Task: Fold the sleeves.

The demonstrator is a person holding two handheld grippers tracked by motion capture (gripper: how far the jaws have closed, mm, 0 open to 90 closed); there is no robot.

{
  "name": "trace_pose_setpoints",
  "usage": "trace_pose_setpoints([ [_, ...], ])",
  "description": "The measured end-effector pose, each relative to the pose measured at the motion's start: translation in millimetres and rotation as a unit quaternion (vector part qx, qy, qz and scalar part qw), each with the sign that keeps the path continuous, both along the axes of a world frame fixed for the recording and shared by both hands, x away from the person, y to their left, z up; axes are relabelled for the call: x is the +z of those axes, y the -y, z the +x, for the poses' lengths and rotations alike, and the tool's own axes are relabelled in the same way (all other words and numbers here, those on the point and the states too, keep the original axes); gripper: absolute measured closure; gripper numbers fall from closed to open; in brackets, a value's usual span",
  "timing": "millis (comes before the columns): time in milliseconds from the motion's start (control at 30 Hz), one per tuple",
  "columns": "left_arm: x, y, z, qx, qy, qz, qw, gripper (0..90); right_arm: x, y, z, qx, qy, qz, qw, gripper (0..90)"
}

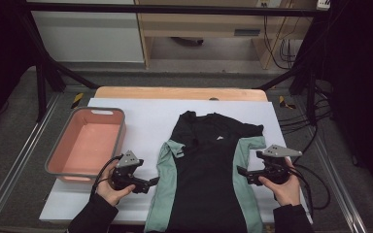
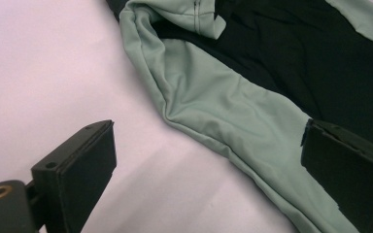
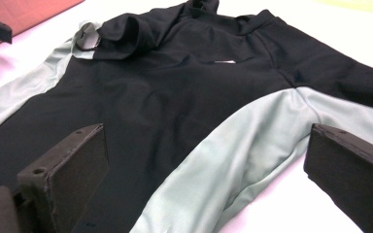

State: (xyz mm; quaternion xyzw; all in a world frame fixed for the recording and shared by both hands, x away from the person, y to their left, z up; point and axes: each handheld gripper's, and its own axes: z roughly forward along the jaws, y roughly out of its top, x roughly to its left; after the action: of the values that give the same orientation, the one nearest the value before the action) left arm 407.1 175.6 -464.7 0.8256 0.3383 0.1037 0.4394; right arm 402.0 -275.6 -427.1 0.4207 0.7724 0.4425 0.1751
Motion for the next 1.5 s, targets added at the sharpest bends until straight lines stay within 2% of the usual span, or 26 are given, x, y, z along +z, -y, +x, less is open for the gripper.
trace_pose_setpoints([
  [433,1.1,-6.6,-9.7,0.004,0.004,-0.003,1.0000,5.4,5.4,6.0,22.9,-0.028,-0.004,-0.003,0.9996,3.7],
  [733,1.1,-10.9,-14.5,0.006,0.004,-0.005,1.0000,5.4,7.6,13.3,46.0,-0.052,-0.003,-0.007,0.9986,5.5],
  [967,0.9,-11.3,-15.7,0.006,0.004,-0.005,1.0000,5.4,3.2,16.6,67.4,-0.064,-0.002,-0.016,0.9978,7.9],
  [1200,0.5,-11.6,-15.1,0.006,0.002,-0.005,1.0000,5.4,-2.2,22.2,88.0,-0.084,-0.024,-0.026,0.9958,9.9],
  [1500,-0.4,-11.6,-14.4,0.007,0.001,-0.004,1.0000,5.4,-14.3,32.4,110.1,-0.109,-0.040,-0.048,0.9920,15.3],
])
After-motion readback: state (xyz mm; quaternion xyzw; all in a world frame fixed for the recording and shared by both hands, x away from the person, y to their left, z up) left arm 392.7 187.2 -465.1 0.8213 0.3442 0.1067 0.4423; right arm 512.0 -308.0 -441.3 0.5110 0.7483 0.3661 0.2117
